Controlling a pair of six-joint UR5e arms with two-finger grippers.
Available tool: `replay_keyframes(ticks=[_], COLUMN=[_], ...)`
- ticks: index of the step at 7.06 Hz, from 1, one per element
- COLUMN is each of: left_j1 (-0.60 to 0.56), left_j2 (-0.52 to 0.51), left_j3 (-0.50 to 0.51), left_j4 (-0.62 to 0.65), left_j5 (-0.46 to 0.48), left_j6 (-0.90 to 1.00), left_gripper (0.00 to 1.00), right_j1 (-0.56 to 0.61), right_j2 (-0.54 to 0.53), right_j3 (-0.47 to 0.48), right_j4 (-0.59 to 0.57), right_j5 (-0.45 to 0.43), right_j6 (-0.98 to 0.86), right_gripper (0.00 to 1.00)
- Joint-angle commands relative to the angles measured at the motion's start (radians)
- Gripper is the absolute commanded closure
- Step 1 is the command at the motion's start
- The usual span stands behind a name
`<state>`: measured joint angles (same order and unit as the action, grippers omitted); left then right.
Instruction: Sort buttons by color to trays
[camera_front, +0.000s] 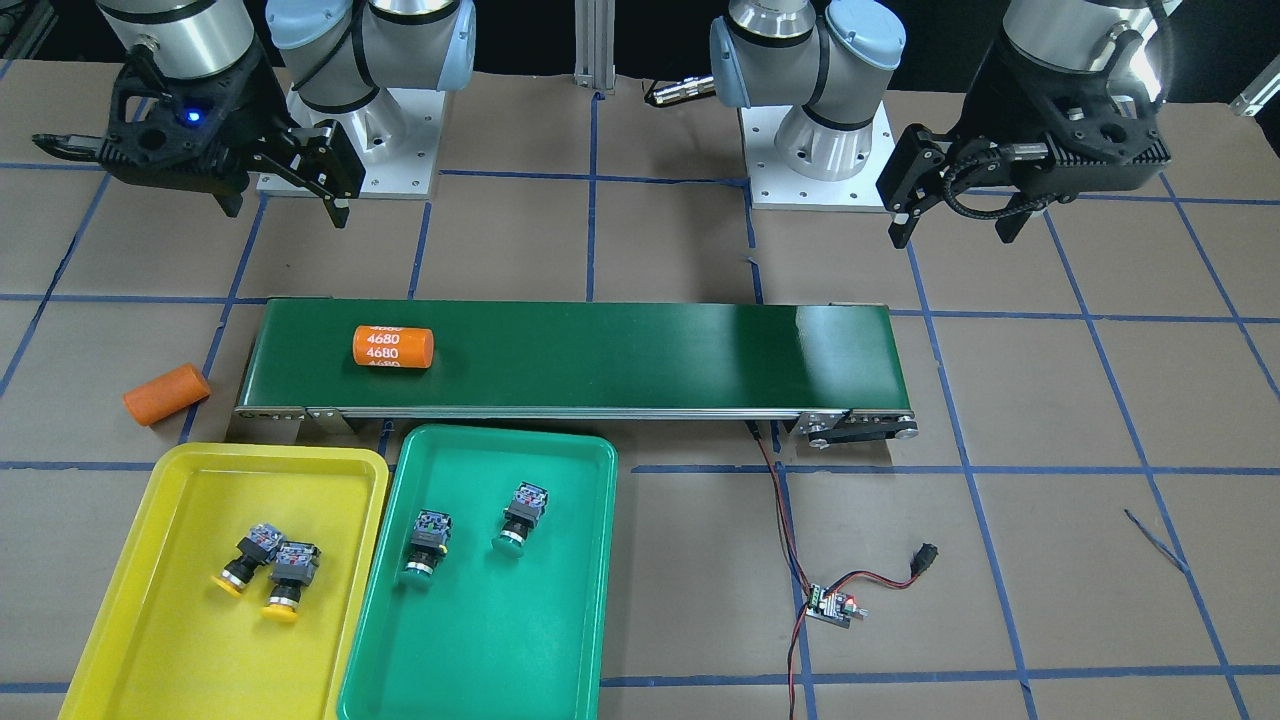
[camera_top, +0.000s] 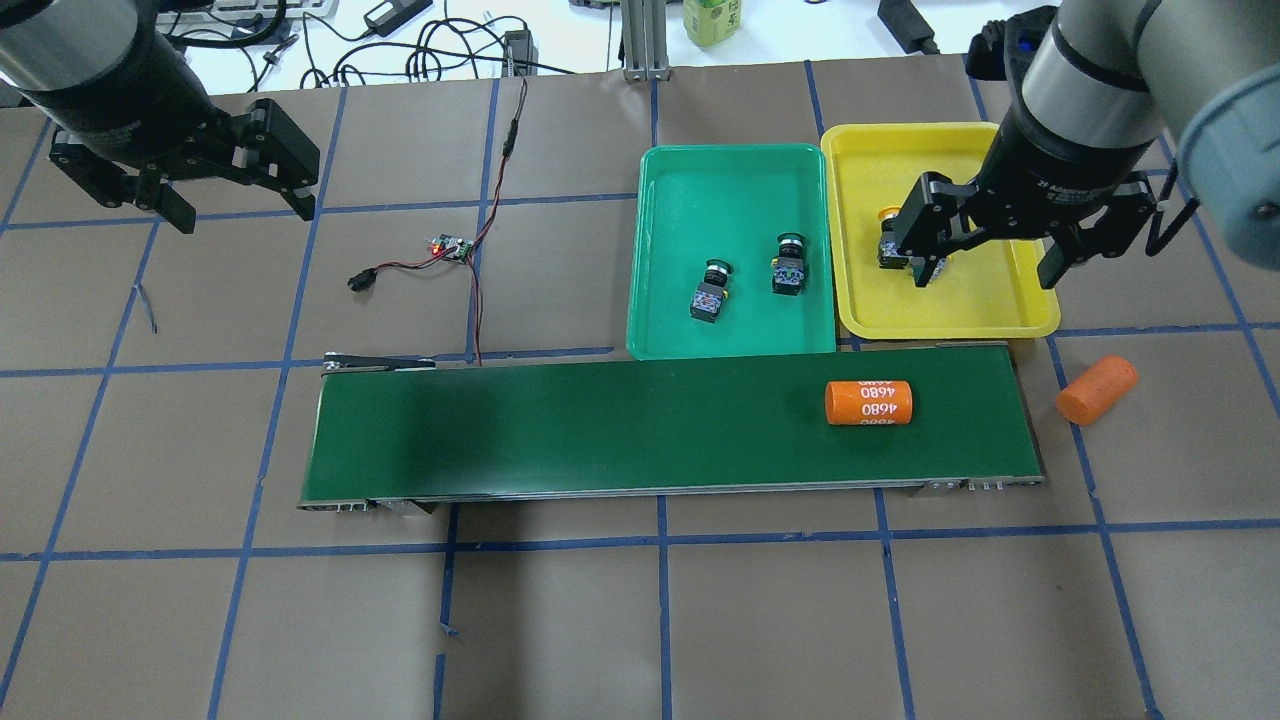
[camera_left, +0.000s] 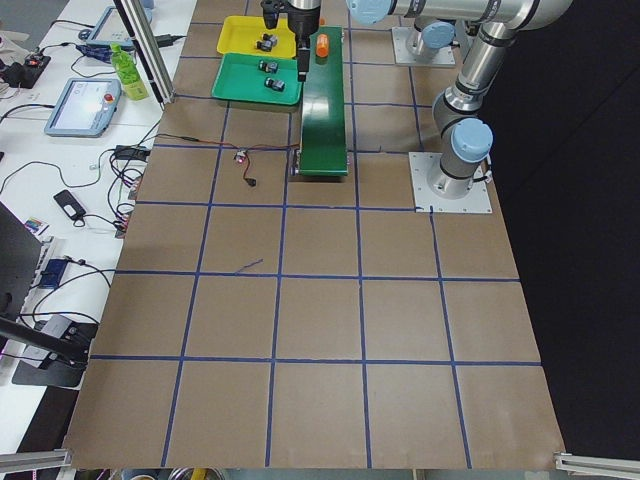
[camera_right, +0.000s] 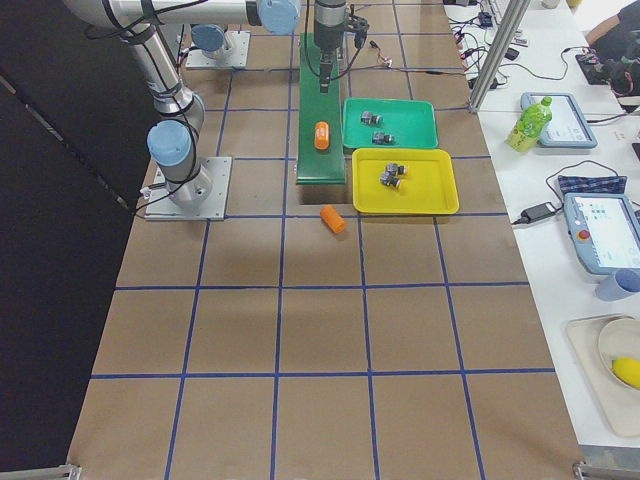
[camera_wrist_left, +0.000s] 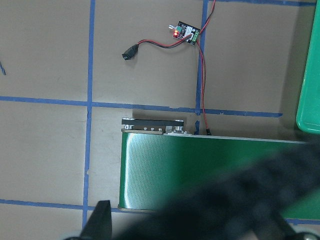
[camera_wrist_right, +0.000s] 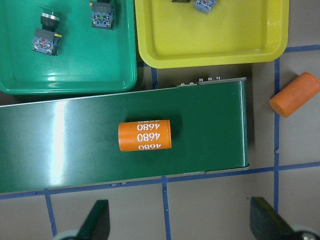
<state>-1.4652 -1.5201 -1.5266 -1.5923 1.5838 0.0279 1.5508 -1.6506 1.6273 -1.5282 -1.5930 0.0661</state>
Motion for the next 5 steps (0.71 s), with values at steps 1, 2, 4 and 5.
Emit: replay_keyframes(ticks=[1,2,4,5], left_j1=[0.002,0.002,0.002,0.002], left_j2=[0.000,0.000,0.000,0.000], left_j3=[0.002,0.002,0.002,0.002], left_j4=[0.000,0.002,0.008,0.008], left_j5=[-0.001,-0.001,-0.001,-0.001], left_j6=[0.001,0.001,0.001,0.001], left_gripper=[0.00,0.00,0.00,0.00], right_j1=[0.000,0.000,-0.003,-0.002], right_j2=[0.046,0.046,0.046,0.045], right_j3=[-0.070,-0.048,-0.029,-0.029], right_j4=[0.020,0.020,0.016,0.017], right_j5=[-0.011,-0.004,-0.001,0.002], right_j6=[0.000,0.000,0.000,0.000], right_gripper=[0.00,0.00,0.00,0.00])
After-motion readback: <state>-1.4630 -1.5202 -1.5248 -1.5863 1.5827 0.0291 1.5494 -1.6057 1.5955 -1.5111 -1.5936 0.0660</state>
